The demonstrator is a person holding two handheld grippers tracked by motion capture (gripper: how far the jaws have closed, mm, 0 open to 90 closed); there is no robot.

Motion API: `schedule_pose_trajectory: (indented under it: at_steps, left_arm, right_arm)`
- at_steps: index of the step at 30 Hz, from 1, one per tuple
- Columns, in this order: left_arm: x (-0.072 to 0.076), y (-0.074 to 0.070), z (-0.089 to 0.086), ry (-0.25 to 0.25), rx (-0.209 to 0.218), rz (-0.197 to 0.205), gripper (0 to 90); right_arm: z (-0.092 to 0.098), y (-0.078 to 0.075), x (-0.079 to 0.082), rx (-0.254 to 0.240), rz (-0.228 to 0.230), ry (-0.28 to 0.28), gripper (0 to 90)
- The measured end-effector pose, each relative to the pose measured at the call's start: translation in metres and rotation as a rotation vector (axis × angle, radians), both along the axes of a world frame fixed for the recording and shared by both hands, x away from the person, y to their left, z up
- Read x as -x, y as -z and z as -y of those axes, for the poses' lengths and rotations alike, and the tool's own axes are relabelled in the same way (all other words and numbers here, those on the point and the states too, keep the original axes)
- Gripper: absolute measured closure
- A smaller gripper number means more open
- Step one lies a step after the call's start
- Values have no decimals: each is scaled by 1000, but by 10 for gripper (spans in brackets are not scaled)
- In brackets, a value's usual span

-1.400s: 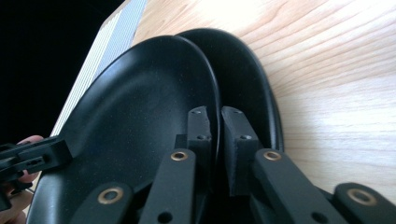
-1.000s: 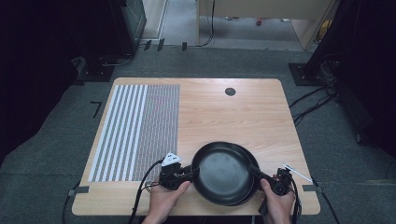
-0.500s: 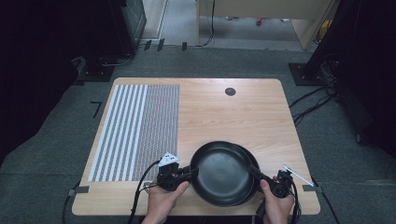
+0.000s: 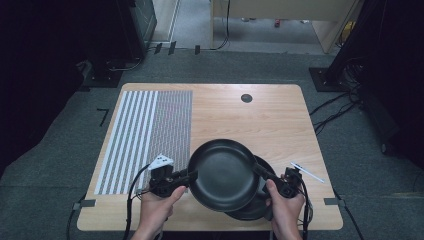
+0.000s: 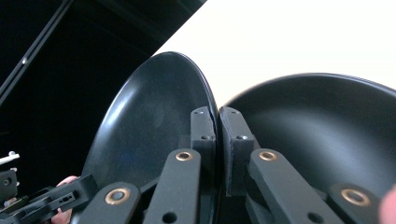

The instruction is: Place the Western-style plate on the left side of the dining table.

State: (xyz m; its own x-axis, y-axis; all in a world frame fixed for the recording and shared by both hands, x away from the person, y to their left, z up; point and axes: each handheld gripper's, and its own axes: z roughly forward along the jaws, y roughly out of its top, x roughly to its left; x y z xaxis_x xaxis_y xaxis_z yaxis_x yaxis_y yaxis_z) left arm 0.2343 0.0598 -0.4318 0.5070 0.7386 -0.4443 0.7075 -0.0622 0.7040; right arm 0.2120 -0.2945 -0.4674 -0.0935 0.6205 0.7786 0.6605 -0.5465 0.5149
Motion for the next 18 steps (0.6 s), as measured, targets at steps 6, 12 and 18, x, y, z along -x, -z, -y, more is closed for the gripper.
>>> schedule_pose_trajectory:
  at_steps: [6,12,18]
  left_arm:
    - [-5,-13,-35,-66,16,21,691]
    - [-13,-24,-78,-135,21,25,691]
    - [-26,-25,-123,-175,75,1,712]
  right_arm:
    - [-34,-18,-23,11,21,-50,857]
    - [-78,-31,-52,13,25,-106,857]
    - [-119,-38,-74,25,32,-149,858]
